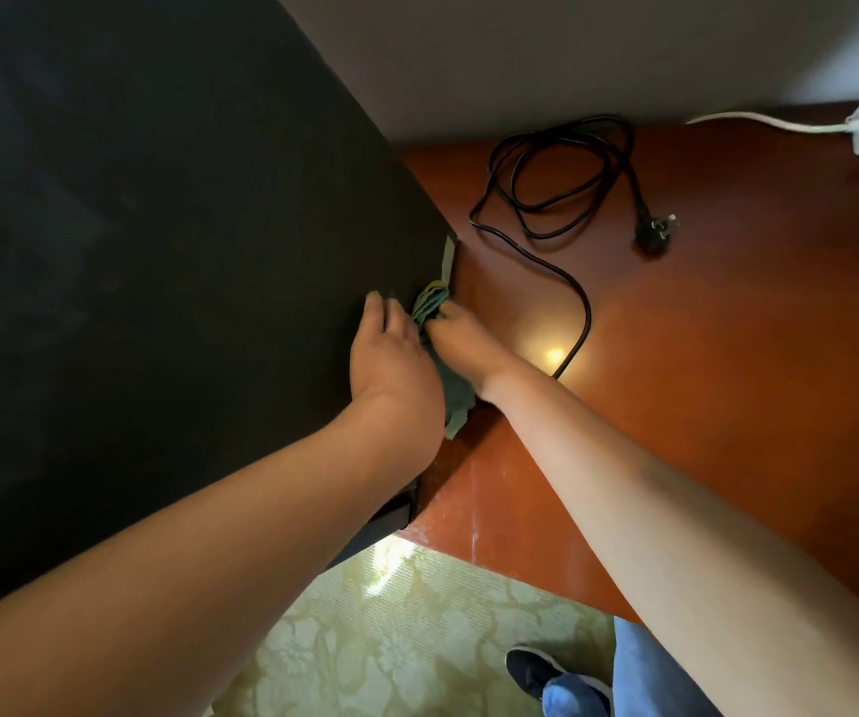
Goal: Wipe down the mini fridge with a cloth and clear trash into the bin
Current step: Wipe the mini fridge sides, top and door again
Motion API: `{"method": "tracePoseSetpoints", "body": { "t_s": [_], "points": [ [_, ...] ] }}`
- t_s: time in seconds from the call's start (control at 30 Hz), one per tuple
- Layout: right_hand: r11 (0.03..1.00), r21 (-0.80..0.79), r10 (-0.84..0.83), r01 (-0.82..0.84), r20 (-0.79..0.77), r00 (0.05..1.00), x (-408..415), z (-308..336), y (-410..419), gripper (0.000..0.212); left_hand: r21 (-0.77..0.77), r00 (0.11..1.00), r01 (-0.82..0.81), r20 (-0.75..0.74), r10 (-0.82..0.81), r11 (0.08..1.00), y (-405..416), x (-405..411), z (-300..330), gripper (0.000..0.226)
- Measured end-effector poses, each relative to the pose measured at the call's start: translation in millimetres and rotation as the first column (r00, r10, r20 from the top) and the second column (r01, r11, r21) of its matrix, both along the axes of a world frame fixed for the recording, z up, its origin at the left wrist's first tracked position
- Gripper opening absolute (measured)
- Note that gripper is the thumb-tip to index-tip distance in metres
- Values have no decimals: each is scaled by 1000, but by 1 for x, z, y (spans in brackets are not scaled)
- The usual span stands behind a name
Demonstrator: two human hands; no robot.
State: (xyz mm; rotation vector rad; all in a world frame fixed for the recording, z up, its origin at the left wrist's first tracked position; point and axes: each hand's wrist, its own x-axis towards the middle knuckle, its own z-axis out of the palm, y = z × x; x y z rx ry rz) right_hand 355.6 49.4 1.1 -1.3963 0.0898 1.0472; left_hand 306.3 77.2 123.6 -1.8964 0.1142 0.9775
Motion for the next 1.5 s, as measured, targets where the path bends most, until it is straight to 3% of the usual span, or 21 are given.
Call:
{"method": "tracePoseSetpoints", "body": {
  "t_s": [0.1,0.27,0.5,0.63,0.73,0.8,1.03,1.2,1.33,1.5],
  "points": [
    [999,48,-17,18,-14,1000,-42,13,-11,25,11,998,-56,-29,56,998,-8,-15,1,65],
    [997,48,71,-65,-144,987,-102,10,-26,21,39,990,-88,-103,92,995,-16,-31,-2,66],
    [999,-48,-24,5,-402,915,-54,-15,-6,32,38,990,-99,-94,102,994,-13,-20,-8,62],
    [998,-13,-60,63,-533,844,-18,-22,-10,16,17,992,-97,-75,98,995,-9,-15,-9,64],
    [998,-13,-59,65,-619,783,12,-23,-15,22,-5,995,-88,-45,88,996,-6,-14,-10,60],
    [998,-49,-63,42,-599,798,30,-19,-14,26,-24,996,-86,-20,85,996,-3,-14,-11,58],
    [976,-78,-219,205,-404,888,50,-1,0,33,-61,997,-57,47,60,997,1,-17,-5,57],
    [985,-9,-174,175,-142,974,29,15,9,44,-83,992,-38,118,47,996,1,-23,14,61],
    [988,73,-139,134,70,988,11,39,1,58,-98,978,-23,206,43,995,1,-19,47,59],
    [984,164,-91,62,177,980,-17,64,-7,54,-175,959,13,280,37,985,-2,-22,82,60]
  ]
}}
